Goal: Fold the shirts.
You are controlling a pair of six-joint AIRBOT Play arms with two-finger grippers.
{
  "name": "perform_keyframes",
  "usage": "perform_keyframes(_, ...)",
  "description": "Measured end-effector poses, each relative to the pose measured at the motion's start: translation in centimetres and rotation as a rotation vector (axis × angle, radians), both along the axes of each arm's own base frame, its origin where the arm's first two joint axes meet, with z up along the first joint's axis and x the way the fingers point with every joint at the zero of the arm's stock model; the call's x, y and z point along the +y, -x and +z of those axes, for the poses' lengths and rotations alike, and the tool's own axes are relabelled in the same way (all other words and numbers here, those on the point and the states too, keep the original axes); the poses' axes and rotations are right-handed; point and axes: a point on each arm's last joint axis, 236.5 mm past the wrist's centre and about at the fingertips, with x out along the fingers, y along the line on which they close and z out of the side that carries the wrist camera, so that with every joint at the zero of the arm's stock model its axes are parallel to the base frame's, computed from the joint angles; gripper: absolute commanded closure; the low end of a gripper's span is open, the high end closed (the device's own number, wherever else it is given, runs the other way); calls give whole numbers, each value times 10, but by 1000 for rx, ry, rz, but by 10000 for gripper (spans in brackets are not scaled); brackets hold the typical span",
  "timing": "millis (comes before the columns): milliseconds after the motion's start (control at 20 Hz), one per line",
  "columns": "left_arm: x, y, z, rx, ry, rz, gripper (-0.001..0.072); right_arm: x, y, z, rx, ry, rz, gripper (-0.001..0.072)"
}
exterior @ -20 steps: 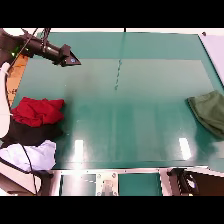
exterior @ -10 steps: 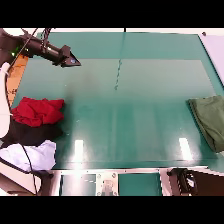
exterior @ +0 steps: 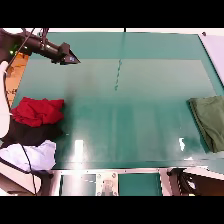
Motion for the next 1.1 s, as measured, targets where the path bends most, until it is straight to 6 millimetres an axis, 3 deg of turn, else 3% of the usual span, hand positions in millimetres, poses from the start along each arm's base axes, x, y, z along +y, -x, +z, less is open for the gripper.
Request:
perform_keyframes(150,0,9,-1,8,-82,2,686,32,-61,19,-68,107,212,697)
perform_keyframes(300,-7,33,-18,38,-198,-2,686,75,-88,13,-80,183,386,697)
perform_keyframes(550,-22,107,-70,165,-273,15,686,151,-76,-30,-73,233,600,696)
perform_keyframes(750,-24,171,-113,253,-309,70,685,200,-68,-62,-81,248,735,696)
perform_keyframes(950,-14,194,-135,275,-345,115,684,236,-75,-73,-119,277,842,696)
perform_keyframes(1100,-11,197,-140,270,-354,135,684,257,-77,-74,-144,276,898,696)
